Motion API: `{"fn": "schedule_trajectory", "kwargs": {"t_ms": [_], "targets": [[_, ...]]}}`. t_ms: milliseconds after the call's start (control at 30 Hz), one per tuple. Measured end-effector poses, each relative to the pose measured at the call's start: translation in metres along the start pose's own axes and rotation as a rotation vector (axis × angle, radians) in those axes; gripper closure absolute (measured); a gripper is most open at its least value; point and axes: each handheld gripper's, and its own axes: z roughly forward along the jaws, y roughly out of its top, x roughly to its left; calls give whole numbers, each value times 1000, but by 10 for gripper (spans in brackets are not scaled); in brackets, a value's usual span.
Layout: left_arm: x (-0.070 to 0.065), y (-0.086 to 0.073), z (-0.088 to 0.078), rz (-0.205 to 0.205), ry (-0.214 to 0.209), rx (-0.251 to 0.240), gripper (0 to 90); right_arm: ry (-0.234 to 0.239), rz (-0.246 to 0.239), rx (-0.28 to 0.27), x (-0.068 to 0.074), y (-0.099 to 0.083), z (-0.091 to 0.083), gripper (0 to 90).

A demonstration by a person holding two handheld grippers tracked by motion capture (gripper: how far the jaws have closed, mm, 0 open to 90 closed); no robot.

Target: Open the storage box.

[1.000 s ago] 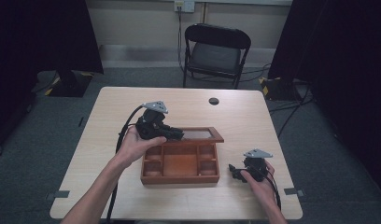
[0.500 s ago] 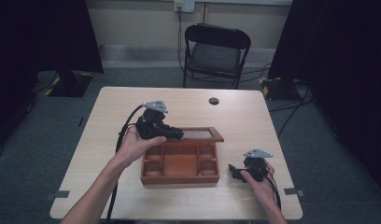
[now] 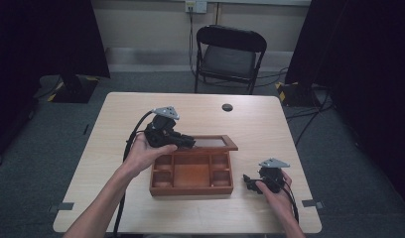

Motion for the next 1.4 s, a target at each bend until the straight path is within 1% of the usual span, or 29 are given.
{"fn": "schedule_trajectory", "kwargs": {"t_ms": [267, 367, 467, 533, 567, 600, 633, 1133, 1200, 1400], "targets": [[0, -1, 1, -1, -5, 0, 809, 0, 0, 0, 0, 0, 0, 128], [0, 0, 0, -3, 0, 1, 809, 0, 0, 0, 0, 0, 0, 128], [0, -1, 1, 0, -9, 5, 809, 0, 0, 0, 0, 0, 0, 128], [-1, 0, 0, 1, 3, 12, 809, 0, 0, 0, 0, 0, 0, 128], [0, 0, 0, 1, -4, 6, 809, 0, 0, 0, 0, 0, 0, 128], [0, 1, 0, 5, -3, 16, 809, 0, 0, 0, 0, 0, 0, 128], [-1, 1, 0, 2, 4, 10, 809, 0, 0, 0, 0, 0, 0, 128], [-1, 0, 0, -1, 4, 5, 809, 0, 0, 0, 0, 0, 0, 128], [-1, 1, 0, 0, 2, 13, 809, 0, 0, 0, 0, 0, 0, 128], [-1, 1, 0, 2, 3, 14, 810, 0, 0, 0, 0, 0, 0, 128]]}}
